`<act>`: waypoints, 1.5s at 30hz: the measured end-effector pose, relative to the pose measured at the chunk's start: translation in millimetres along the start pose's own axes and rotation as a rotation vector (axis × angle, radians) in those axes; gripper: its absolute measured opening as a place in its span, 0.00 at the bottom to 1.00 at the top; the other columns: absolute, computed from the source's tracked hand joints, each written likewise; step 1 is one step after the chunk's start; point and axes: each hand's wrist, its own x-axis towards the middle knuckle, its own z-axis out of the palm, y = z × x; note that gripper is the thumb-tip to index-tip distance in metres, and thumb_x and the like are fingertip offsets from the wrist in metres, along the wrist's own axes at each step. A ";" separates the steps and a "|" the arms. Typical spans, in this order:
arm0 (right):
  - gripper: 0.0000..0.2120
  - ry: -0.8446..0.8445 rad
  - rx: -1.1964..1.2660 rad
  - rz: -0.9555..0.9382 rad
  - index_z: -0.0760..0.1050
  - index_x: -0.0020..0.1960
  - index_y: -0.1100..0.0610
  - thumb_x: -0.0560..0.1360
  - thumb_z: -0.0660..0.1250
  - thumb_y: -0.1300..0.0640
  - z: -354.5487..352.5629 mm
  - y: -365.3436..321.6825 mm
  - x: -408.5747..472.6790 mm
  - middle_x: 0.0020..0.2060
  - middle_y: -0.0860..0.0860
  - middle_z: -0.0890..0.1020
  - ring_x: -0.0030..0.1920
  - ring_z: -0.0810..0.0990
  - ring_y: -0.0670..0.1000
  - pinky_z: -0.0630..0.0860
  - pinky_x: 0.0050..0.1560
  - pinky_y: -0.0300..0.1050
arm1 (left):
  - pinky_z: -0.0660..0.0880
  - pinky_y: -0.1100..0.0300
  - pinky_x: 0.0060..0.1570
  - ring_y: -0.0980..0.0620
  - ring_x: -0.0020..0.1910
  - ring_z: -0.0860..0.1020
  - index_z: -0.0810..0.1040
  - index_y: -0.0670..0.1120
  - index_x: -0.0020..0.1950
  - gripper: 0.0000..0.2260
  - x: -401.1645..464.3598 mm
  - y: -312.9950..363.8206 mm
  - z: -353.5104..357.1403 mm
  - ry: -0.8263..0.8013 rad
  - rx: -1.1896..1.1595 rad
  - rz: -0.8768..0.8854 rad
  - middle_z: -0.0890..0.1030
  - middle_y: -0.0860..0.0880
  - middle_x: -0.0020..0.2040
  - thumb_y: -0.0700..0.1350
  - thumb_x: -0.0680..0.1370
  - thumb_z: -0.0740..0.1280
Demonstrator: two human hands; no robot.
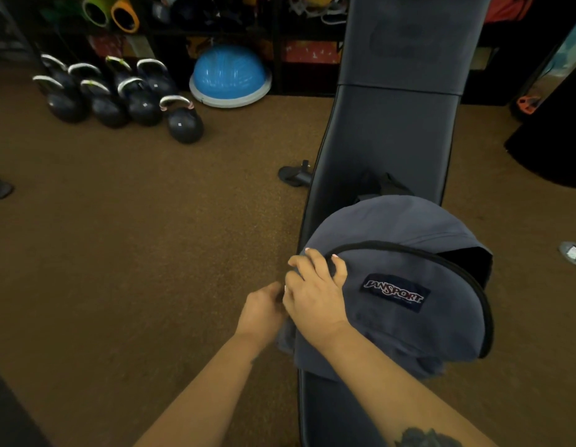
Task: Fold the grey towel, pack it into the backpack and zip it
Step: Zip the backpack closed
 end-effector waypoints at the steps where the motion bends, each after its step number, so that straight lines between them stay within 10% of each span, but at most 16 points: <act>1: 0.03 0.021 0.008 0.009 0.81 0.36 0.52 0.65 0.69 0.54 0.0 3.0 -0.5 0.50 0.50 0.82 0.61 0.67 0.53 0.58 0.61 0.59 | 0.75 0.54 0.39 0.48 0.39 0.79 0.77 0.44 0.43 0.03 0.5 1.4 -0.5 0.002 -0.004 -0.016 0.81 0.47 0.39 0.42 0.75 0.66; 15: 0.07 0.428 0.106 0.284 0.74 0.31 0.55 0.67 0.68 0.57 -48.5 55.4 24.6 0.51 0.49 0.73 0.57 0.69 0.53 0.58 0.56 0.52 | 0.68 0.59 0.34 0.49 0.38 0.76 0.67 0.53 0.35 0.13 -7.5 -16.3 -15.7 -0.066 0.165 -0.175 0.75 0.53 0.35 0.53 0.74 0.69; 23: 0.07 0.370 0.115 0.443 0.76 0.33 0.53 0.69 0.67 0.52 -59.4 66.8 15.2 0.38 0.51 0.74 0.46 0.66 0.51 0.57 0.48 0.47 | 0.67 0.62 0.52 0.57 0.60 0.66 0.67 0.49 0.65 0.26 -1.2 56.7 -22.5 0.182 0.067 0.273 0.66 0.53 0.59 0.59 0.72 0.68; 29: 0.07 0.269 0.118 0.398 0.75 0.34 0.51 0.70 0.67 0.52 -73.4 70.4 12.2 0.29 0.45 0.76 0.39 0.74 0.51 0.57 0.46 0.47 | 0.75 0.53 0.55 0.52 0.55 0.76 0.77 0.51 0.60 0.14 23.1 121.0 -22.7 0.201 0.277 0.670 0.79 0.52 0.55 0.45 0.75 0.66; 45: 0.08 0.092 0.131 0.827 0.74 0.35 0.54 0.72 0.66 0.56 -108.8 130.2 -20.2 0.28 0.48 0.74 0.37 0.71 0.52 0.47 0.42 0.43 | 0.75 0.55 0.43 0.47 0.45 0.79 0.80 0.45 0.50 0.05 29.3 125.3 -42.8 0.217 0.432 0.604 0.79 0.49 0.45 0.43 0.75 0.69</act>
